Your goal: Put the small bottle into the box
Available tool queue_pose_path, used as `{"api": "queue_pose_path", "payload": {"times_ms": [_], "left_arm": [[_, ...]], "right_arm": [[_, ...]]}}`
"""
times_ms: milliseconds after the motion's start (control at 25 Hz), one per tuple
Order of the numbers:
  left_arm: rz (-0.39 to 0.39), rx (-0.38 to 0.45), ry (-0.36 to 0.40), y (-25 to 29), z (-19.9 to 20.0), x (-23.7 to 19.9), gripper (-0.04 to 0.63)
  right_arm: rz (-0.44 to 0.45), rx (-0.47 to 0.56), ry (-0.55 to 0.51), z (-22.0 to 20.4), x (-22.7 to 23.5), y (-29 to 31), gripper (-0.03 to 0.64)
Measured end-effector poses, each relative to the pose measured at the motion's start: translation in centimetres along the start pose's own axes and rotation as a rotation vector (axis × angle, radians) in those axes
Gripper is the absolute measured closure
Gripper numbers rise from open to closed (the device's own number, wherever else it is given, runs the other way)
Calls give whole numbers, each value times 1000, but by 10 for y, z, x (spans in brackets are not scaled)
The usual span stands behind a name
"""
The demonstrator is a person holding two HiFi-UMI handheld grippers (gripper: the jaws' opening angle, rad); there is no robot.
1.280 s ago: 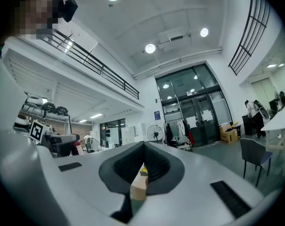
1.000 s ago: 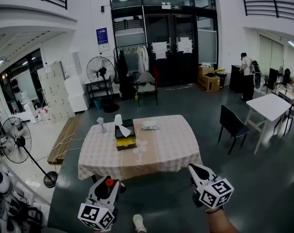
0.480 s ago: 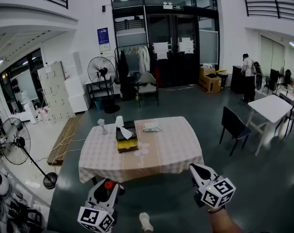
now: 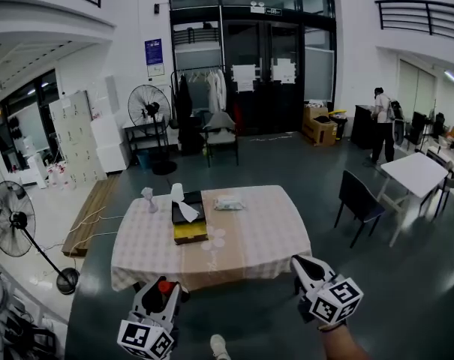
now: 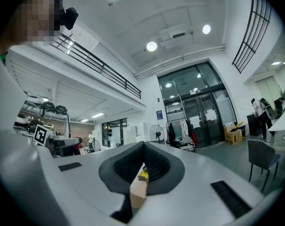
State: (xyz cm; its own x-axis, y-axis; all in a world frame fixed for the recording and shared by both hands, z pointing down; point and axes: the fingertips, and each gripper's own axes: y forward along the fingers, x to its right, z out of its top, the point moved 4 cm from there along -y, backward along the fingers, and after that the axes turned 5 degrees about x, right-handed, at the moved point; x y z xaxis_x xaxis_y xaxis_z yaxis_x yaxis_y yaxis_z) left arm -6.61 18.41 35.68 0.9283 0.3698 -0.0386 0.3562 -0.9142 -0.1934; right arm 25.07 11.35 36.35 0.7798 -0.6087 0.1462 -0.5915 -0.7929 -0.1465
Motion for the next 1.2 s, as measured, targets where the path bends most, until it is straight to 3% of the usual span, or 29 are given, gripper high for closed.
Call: {"api": "queue_pose_path", "payload": {"times_ms": [800,1200], "left_arm": [[-20,14,-25,156,14,-189,425],[-9,-1,-18,209,4,-269,425]], "right_arm": [[30,23,-17,22,16,251,611],[42,22,-10,5,22,352,611]]}}
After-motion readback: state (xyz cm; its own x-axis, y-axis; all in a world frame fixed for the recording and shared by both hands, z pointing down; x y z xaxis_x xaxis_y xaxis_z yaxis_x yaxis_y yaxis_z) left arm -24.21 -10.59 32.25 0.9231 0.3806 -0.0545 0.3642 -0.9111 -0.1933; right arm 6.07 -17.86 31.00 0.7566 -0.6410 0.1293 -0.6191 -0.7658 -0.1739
